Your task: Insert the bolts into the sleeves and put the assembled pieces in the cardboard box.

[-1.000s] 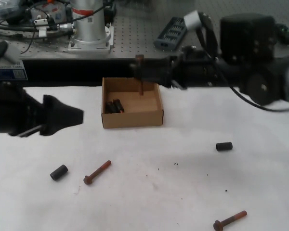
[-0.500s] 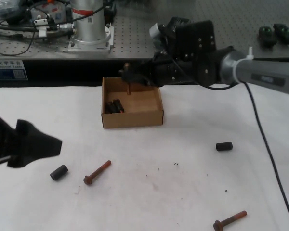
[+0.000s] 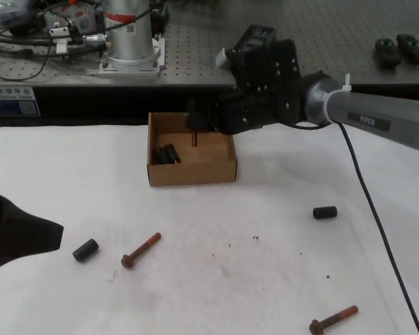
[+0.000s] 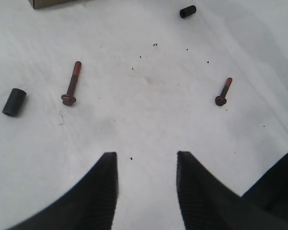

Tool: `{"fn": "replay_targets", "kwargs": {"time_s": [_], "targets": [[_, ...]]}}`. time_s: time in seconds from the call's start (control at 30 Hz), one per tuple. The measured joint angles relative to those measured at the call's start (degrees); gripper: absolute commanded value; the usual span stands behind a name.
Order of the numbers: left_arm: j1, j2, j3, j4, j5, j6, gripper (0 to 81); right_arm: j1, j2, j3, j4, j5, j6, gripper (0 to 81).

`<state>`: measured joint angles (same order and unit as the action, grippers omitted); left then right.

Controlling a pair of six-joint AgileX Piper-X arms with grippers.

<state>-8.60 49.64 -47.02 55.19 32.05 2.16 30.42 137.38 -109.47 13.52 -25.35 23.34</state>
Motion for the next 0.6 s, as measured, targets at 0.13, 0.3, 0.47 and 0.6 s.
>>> {"fn": "replay_targets", "kwargs": {"time_s": [0.13, 0.3, 0.47, 0.6], "targets": [[0.0, 0.0, 0.0, 0.0, 0.1, 0.0, 29.7, 0.0, 0.0, 0.0, 0.3, 0.1, 2.6, 44.0], [0.0, 0.0, 0.0, 0.3, 0.9, -0.6, 29.7, 0.0, 0.0, -0.3, 0.3, -2.4, 4.8, 35.8], [0.0, 0.0, 0.0, 0.3, 1.2, -0.7, 29.7, -0.6, -3.6, -0.2, 7.2, -6.2, -3.8, 30.6], [0.0, 0.0, 0.0, -1.0, 1.2, -0.7, 29.7, -0.7, -13.8, -0.4, 31.7, 0.8, -31.9, 27.4]]}}
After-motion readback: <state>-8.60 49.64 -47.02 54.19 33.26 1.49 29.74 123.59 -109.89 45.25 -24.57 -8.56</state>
